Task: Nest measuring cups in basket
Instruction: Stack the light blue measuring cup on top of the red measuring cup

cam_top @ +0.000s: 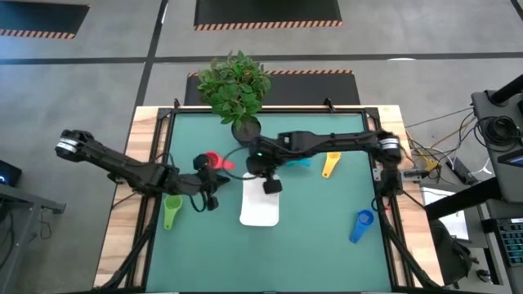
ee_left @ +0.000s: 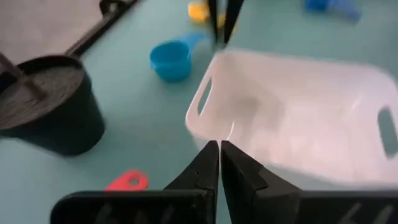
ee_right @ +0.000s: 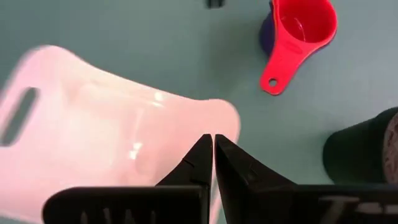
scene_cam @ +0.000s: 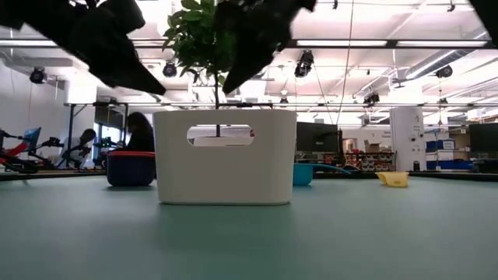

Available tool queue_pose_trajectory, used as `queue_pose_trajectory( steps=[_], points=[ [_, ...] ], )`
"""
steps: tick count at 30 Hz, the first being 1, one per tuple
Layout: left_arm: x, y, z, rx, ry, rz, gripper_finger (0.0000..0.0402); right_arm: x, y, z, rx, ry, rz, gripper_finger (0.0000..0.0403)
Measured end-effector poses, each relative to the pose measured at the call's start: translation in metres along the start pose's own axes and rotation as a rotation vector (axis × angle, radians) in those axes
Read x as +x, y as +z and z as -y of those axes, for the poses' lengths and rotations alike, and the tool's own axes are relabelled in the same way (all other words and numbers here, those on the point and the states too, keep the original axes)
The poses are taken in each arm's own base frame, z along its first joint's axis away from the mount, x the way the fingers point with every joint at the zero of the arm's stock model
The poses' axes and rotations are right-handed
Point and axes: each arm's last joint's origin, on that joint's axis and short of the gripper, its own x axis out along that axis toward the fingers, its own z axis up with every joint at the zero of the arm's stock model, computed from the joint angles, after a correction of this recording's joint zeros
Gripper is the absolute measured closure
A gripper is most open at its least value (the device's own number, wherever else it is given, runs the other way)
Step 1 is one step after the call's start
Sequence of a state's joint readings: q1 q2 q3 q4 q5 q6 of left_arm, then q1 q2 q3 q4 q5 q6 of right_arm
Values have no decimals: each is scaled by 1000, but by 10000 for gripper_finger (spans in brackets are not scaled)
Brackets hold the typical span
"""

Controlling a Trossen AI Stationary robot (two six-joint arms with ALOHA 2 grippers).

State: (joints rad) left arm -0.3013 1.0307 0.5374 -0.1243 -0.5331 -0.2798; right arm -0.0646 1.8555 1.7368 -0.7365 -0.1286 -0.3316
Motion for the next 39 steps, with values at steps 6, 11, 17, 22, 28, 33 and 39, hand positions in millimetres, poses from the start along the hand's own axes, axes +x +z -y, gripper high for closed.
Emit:
queue_pose_trajectory(
  steps=[6, 11, 17, 22, 28, 33, 39],
  points=[
    [-18, 19, 2, 86, 18, -151, 402, -26, -28, -24, 86, -1, 66, 394],
    [-33, 30, 2, 123, 26, -226, 402, -43, -55, -35, 182, -1, 81, 394],
    [-42, 39, 0, 131, 32, -253, 402, -57, -89, -44, 307, -95, 34, 394],
    [-45, 42, -1, 139, 36, -264, 402, -65, -115, -53, 417, -116, 5, 394],
    [-46, 38, -2, 119, 36, -305, 402, -66, -139, -60, 440, -130, 10, 394],
    [-46, 37, -2, 81, 16, -327, 402, -57, -153, -60, 415, -247, 27, 394],
    [-46, 36, -2, 82, 18, -331, 402, -49, -165, -52, 418, -379, -12, 391]
  ],
)
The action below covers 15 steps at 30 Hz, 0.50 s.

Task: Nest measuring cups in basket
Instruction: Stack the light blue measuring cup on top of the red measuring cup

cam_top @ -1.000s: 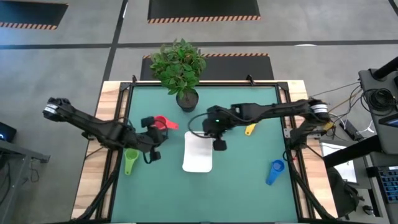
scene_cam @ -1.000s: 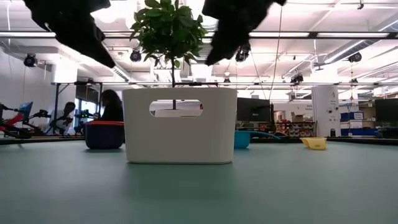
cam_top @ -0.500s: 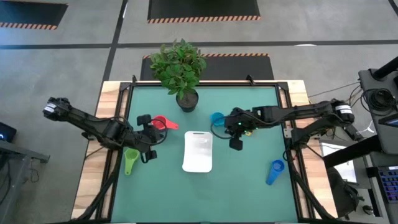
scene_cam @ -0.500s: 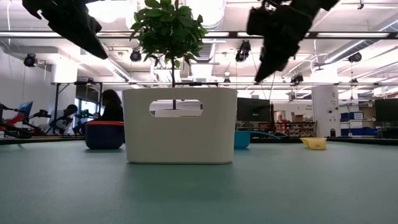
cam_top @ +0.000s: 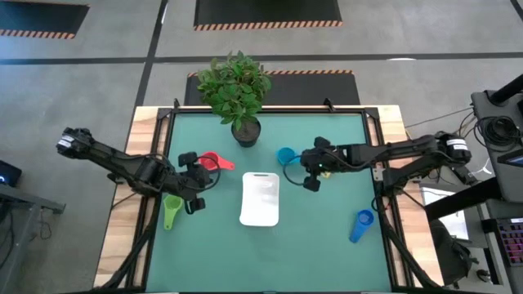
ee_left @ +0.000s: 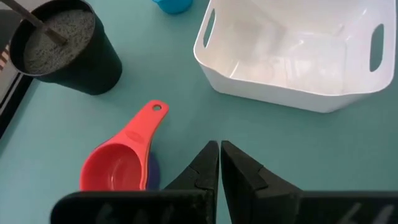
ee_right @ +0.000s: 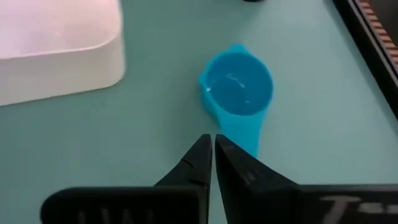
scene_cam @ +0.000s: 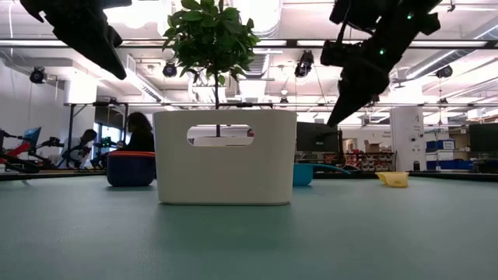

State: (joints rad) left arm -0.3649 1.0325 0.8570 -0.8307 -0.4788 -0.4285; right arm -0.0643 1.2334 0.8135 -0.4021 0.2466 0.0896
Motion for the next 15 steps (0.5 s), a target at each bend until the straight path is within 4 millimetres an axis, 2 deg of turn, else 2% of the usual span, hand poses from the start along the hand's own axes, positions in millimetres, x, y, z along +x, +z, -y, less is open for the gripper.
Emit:
queue_pose_trajectory(
  steps=[5, 15],
  points=[
    [0, 0, 0, 31, 8, 2, 402, 6, 2, 11, 41, -6, 4, 354],
    [0, 1, -3, 60, 89, 35, 402, 18, -5, 23, 37, -26, 38, 192]
  ],
)
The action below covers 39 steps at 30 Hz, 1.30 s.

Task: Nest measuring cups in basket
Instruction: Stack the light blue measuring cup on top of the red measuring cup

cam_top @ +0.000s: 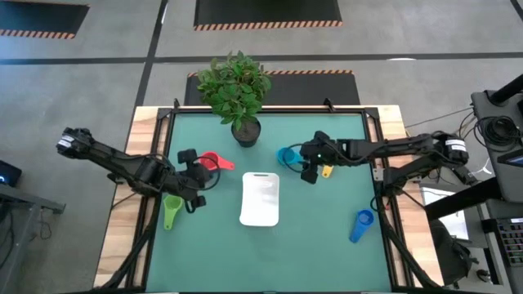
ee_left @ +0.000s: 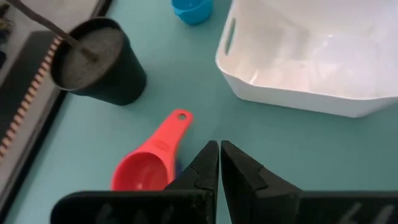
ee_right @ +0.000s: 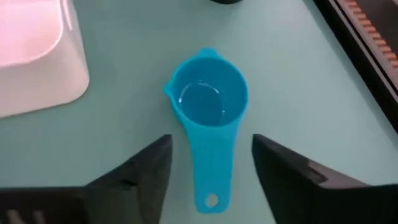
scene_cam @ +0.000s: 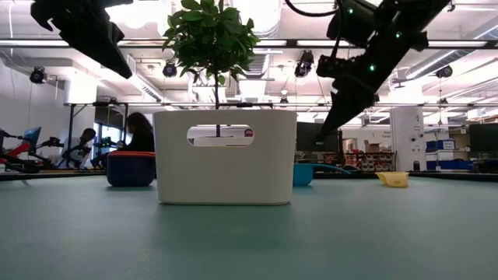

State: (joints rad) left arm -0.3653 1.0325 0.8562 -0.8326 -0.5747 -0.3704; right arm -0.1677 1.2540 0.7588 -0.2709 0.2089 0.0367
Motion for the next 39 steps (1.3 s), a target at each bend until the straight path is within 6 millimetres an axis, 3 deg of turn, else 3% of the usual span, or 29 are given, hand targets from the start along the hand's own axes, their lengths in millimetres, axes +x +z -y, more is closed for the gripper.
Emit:
queue_pose_trajectory(
  steps=[7, 14, 23, 34, 39],
  points=[
    [0, 1, -2, 22, 54, 21, 402, 21, -15, -2, -43, -5, 45, 126],
    [0, 1, -2, 22, 68, 26, 402, 44, -32, 2, -30, -27, 26, 121],
    [0, 1, -2, 22, 68, 26, 402, 67, -42, 3, -54, -37, -24, 159],
    [0, 1, -2, 21, 68, 26, 402, 62, -39, 3, -49, -29, -8, 253],
    [0, 1, -2, 21, 68, 26, 402, 59, -38, 4, -44, -28, 0, 269]
  ],
)
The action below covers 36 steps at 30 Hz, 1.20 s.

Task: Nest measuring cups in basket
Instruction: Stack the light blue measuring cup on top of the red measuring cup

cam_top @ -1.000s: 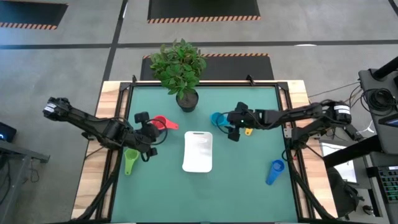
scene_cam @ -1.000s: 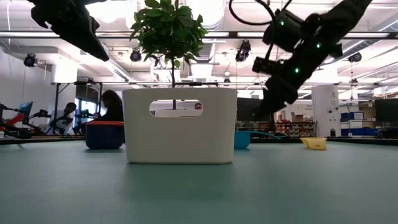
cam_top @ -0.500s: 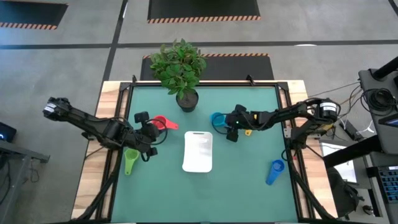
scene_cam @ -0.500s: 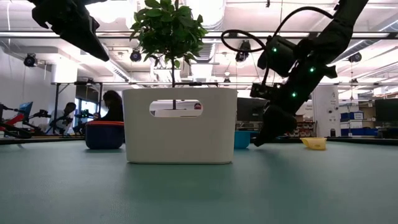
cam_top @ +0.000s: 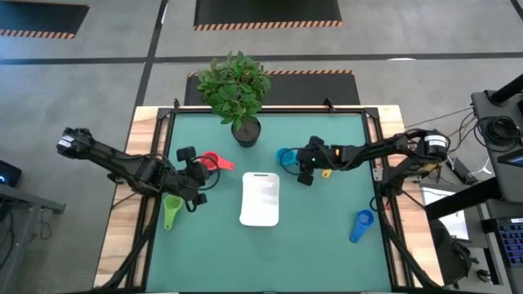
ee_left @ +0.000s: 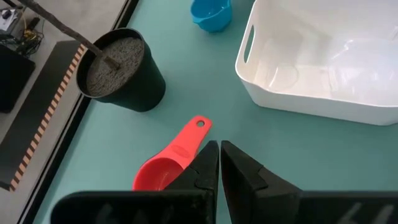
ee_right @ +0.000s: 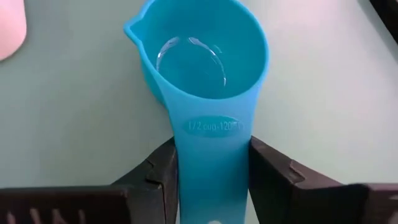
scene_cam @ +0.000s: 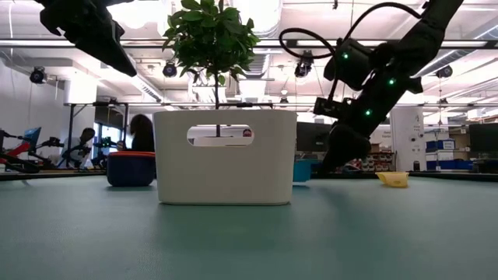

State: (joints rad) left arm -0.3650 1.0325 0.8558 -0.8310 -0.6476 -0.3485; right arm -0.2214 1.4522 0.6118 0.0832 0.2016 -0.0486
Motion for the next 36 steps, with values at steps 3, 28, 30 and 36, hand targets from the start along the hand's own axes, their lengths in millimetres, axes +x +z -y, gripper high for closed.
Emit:
queue_pose_trajectory(
  steps=[3, 28, 30, 36],
  points=[
    [0, 0, 0, 0, 0, 0, 402, -3, 2, 1, 6, -1, 13, 263],
    [-17, -21, -25, 83, 99, 262, 402, -101, 114, -4, 46, 66, 94, 264],
    [-22, -22, -30, 55, 98, 294, 402, -101, 123, -7, 33, 78, 103, 264],
    [-35, -25, -42, -14, 83, 365, 402, -87, 152, -21, -22, 104, 120, 264]
  ],
)
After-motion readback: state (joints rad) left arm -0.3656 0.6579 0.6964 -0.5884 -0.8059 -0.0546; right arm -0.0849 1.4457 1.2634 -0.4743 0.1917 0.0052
